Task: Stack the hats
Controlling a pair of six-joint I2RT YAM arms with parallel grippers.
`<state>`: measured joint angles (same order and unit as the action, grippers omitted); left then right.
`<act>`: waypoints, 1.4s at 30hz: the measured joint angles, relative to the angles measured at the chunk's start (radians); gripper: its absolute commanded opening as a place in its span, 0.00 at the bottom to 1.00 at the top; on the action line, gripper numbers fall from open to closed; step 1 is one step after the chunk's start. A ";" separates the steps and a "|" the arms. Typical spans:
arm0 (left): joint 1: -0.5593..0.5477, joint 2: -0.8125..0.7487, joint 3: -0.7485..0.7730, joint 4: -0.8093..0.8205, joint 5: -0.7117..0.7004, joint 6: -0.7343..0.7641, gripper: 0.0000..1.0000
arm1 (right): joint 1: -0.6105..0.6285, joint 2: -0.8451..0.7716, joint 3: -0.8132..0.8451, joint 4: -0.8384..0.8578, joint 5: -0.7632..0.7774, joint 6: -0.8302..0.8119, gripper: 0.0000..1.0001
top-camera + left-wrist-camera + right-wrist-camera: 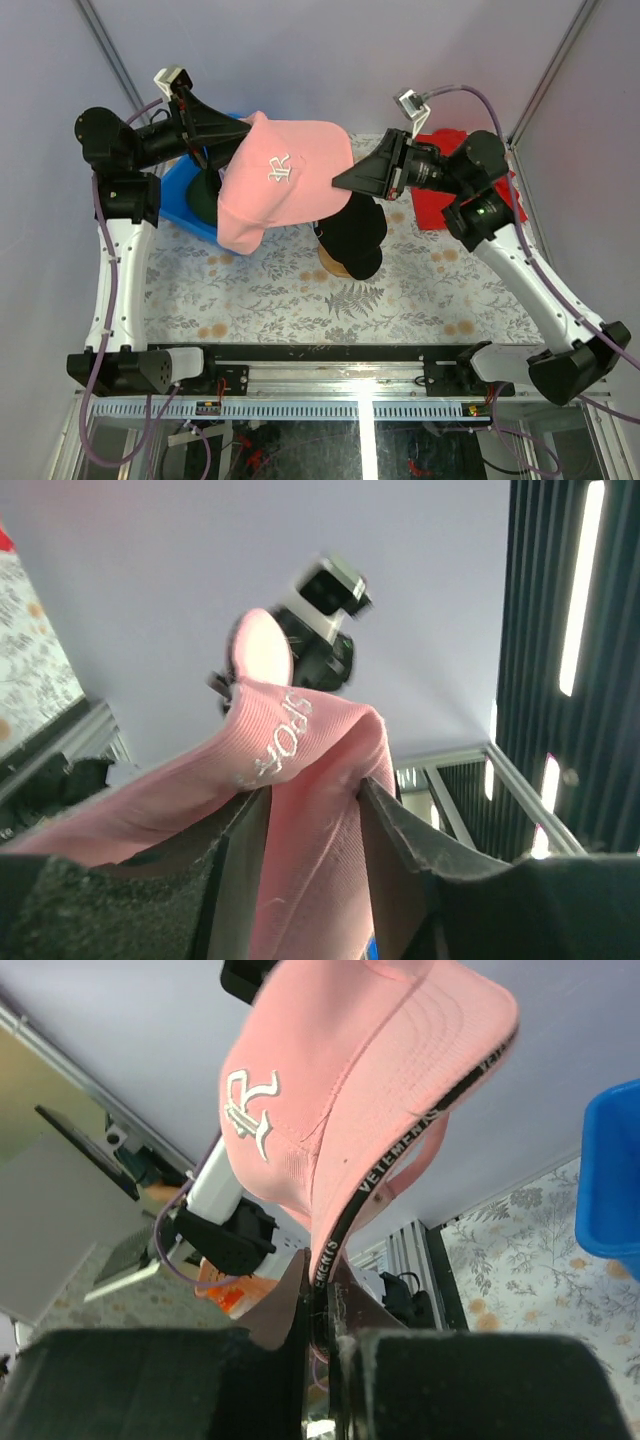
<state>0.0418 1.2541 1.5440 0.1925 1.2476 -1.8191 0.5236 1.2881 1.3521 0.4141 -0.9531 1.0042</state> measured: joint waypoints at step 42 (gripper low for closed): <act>-0.274 0.288 -0.222 -0.706 -0.479 1.336 0.42 | -0.526 -0.131 -0.015 -0.095 0.006 0.490 0.00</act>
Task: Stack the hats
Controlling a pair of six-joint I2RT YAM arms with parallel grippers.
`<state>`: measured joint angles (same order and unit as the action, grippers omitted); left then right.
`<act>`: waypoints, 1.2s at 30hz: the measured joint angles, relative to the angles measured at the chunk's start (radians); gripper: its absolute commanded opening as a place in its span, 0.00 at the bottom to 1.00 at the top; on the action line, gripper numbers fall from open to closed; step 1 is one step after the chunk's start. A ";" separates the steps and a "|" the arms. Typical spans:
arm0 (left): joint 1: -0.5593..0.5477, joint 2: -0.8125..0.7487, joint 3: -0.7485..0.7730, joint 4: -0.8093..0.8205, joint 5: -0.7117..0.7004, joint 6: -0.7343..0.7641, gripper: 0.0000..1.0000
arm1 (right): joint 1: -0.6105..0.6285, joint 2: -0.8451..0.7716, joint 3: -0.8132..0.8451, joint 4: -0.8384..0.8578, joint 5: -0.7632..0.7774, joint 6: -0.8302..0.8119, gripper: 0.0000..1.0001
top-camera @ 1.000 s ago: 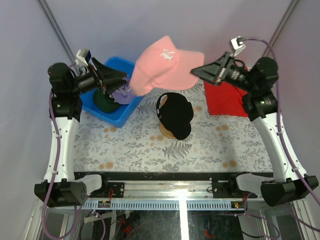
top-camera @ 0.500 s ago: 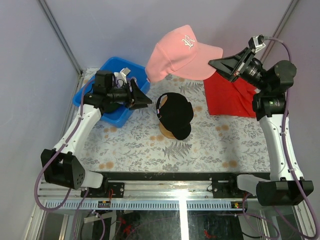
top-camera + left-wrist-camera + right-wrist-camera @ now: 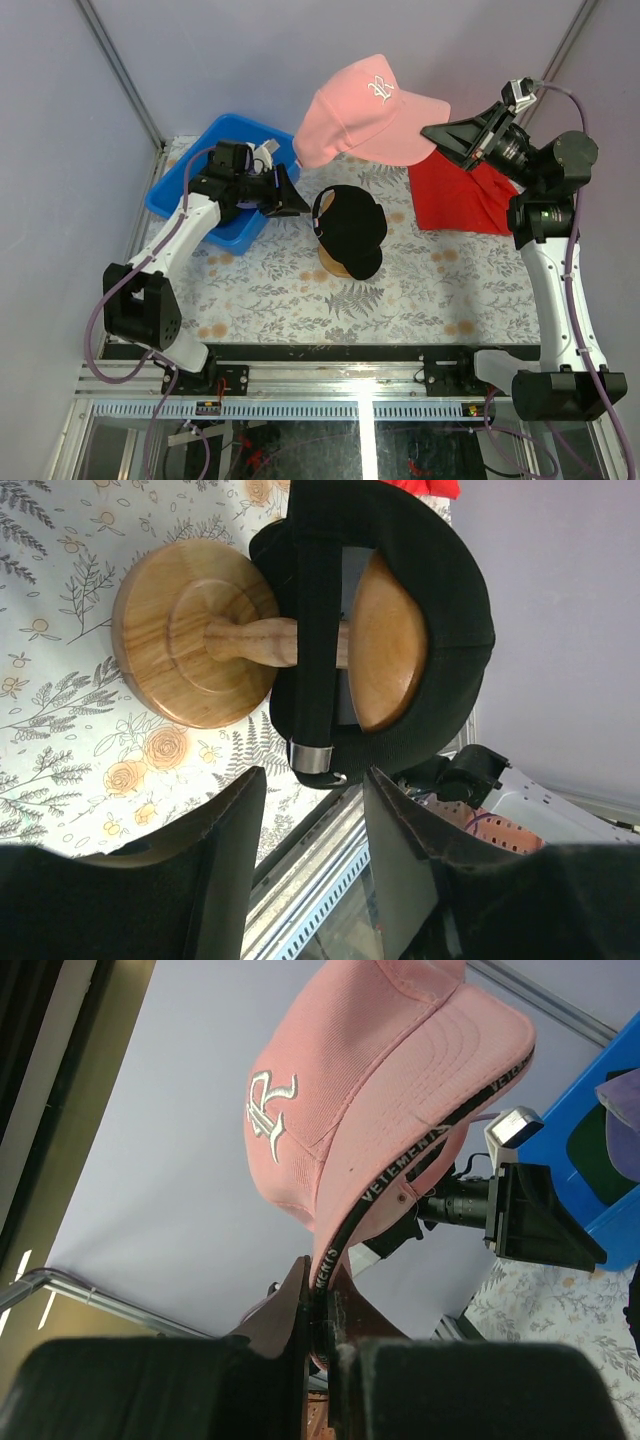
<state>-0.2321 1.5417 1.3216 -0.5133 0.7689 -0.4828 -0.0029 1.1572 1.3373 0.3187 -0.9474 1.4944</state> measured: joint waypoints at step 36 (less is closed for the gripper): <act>-0.090 0.179 0.080 0.138 -0.084 -0.031 0.38 | 0.000 -0.063 -0.120 -0.037 0.011 -0.029 0.00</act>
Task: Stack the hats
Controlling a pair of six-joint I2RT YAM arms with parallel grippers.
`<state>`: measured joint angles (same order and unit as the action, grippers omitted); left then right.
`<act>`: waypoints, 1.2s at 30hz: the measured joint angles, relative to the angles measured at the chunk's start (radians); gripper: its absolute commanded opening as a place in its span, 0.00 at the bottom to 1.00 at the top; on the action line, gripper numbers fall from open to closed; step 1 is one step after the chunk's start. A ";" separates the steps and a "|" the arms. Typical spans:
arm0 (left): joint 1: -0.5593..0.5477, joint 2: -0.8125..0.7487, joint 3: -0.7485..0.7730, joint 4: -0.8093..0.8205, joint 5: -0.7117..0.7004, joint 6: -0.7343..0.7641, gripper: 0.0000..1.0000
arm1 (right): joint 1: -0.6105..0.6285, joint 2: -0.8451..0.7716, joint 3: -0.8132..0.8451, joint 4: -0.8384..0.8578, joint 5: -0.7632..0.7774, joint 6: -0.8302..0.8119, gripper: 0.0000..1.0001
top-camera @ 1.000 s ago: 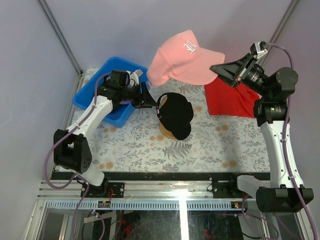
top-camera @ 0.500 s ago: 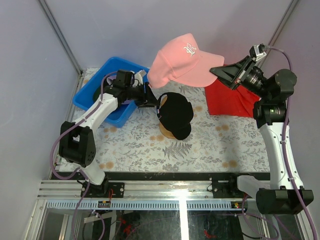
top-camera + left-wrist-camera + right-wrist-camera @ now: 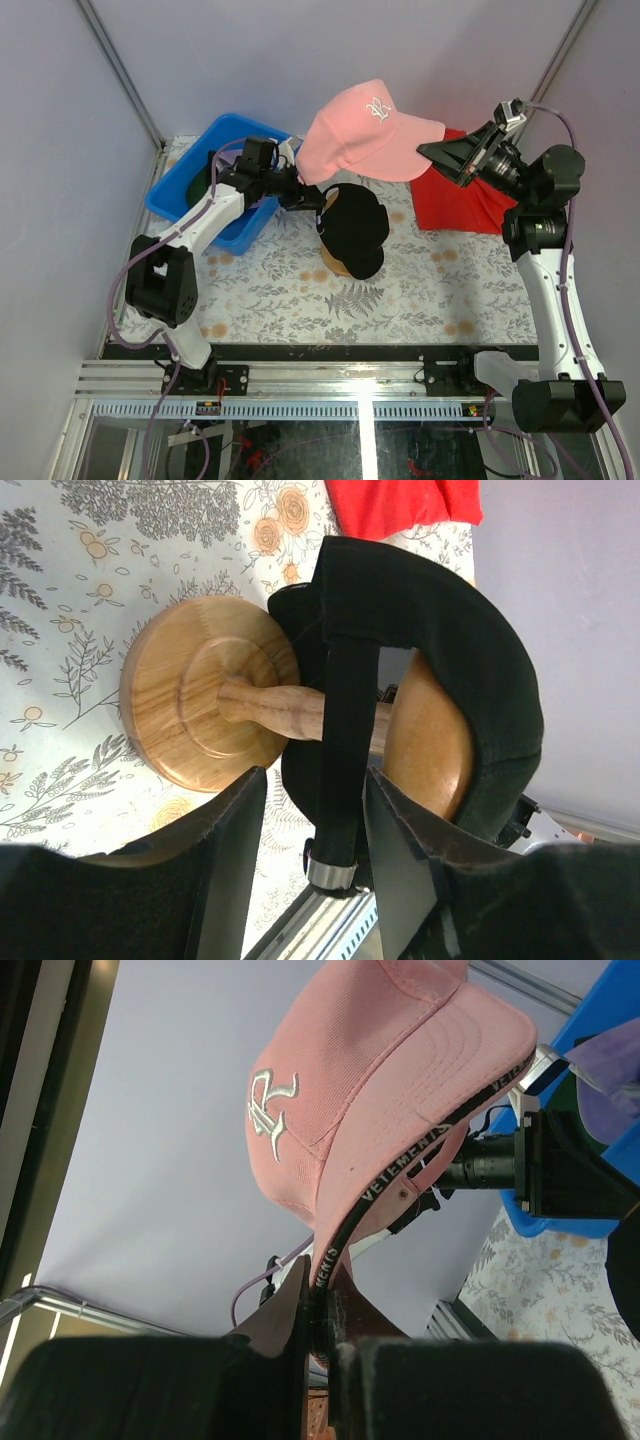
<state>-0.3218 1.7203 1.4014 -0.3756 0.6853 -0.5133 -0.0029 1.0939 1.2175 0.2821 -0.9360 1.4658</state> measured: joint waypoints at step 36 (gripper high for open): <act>-0.031 -0.006 -0.204 0.043 -0.080 -0.041 0.00 | 0.000 0.215 -0.420 0.456 -0.148 0.170 0.00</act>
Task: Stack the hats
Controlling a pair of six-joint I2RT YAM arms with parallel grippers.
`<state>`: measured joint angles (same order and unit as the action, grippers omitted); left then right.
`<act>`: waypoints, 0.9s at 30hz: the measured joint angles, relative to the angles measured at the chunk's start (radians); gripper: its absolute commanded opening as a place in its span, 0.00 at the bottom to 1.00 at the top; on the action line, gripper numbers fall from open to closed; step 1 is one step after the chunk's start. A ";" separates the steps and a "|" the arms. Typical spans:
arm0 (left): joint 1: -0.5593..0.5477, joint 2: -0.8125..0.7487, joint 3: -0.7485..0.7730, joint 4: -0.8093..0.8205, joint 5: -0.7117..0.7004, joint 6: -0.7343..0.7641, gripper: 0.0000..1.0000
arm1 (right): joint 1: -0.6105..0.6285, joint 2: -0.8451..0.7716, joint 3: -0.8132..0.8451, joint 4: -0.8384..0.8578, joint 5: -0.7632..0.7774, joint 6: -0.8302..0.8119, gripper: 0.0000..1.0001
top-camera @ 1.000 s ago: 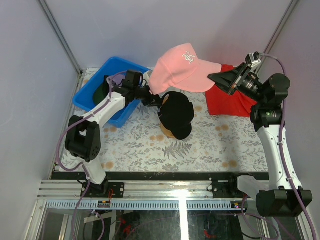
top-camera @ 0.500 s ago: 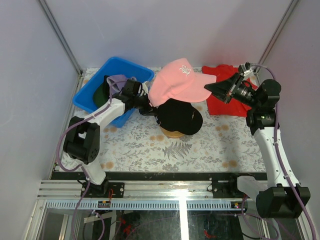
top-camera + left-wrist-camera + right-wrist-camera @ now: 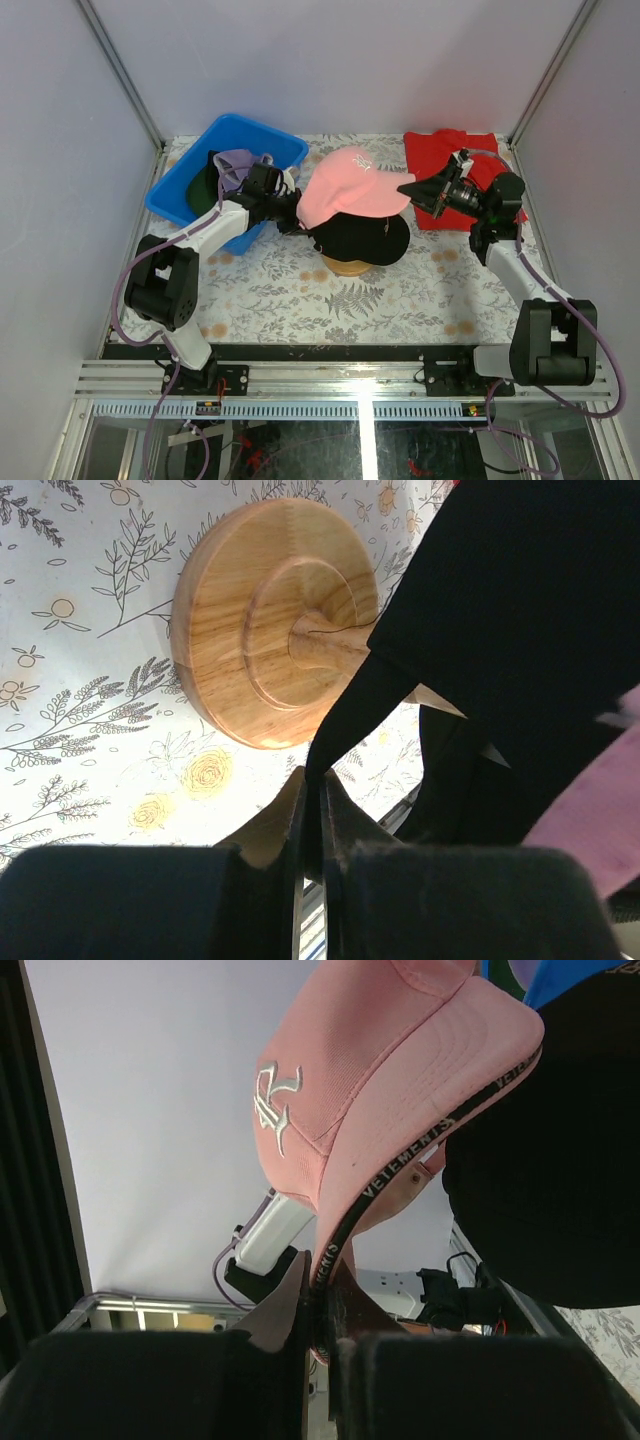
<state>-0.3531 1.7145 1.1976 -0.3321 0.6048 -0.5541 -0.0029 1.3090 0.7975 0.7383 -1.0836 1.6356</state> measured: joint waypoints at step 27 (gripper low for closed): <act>0.000 0.005 -0.023 0.036 0.008 -0.032 0.00 | -0.026 0.090 -0.079 -0.191 -0.131 -0.316 0.00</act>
<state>-0.3531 1.7199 1.1744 -0.2962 0.6132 -0.5861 -0.0284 1.3991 0.7189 0.5472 -1.2144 1.3193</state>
